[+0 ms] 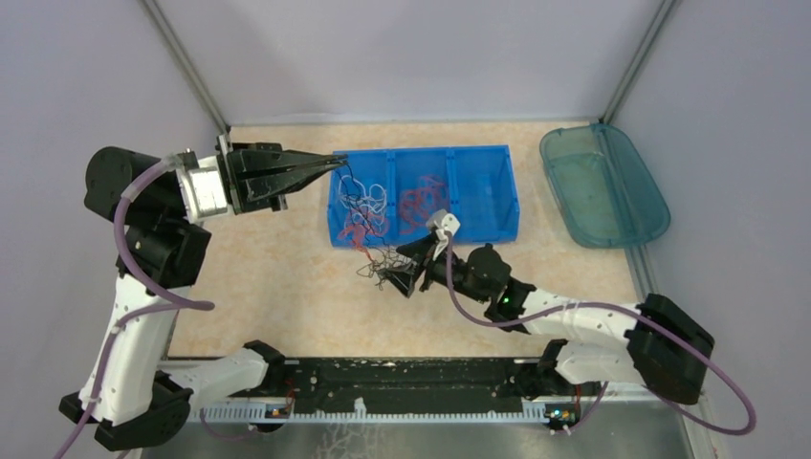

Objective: Untangle the cables
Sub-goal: Untie the cable.

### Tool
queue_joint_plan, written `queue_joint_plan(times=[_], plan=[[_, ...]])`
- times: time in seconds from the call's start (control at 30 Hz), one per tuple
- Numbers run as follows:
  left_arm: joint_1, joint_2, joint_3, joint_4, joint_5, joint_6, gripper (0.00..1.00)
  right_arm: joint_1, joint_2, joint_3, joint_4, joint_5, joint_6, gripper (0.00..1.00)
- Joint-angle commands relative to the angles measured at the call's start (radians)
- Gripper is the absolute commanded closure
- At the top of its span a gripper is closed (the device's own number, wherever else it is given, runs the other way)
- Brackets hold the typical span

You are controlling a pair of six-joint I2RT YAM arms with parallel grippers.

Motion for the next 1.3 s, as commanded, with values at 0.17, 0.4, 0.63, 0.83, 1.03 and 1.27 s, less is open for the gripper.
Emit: queue_joint_plan(times=[0.17, 0.4, 0.63, 0.83, 1.03, 1.27], plan=[[-0.005, -0.043, -0.079, -0.03, 0.052, 0.015, 1.0, 0.004, -0.264, 0.202, -0.363, -0.085, -0.193, 0.22], [-0.004, -0.07, -0.147, -0.089, 0.084, 0.054, 1.0, 0.0, -0.357, 0.302, -0.461, -0.14, -0.188, 0.21], [-0.005, -0.08, -0.184, -0.091, 0.1, 0.037, 1.0, 0.0, -0.243, 0.408, -0.343, -0.23, -0.156, 0.2], [-0.007, -0.087, -0.199, -0.084, 0.105, 0.018, 1.0, 0.0, -0.098, 0.496, -0.217, -0.289, -0.113, 0.21], [-0.007, -0.087, -0.207, -0.051, 0.11, -0.021, 1.0, 0.0, 0.022, 0.551, -0.146, -0.244, -0.111, 0.25], [-0.006, -0.085, -0.191, -0.022, 0.112, -0.056, 1.0, 0.001, 0.089, 0.536, -0.117, -0.211, -0.106, 0.3]])
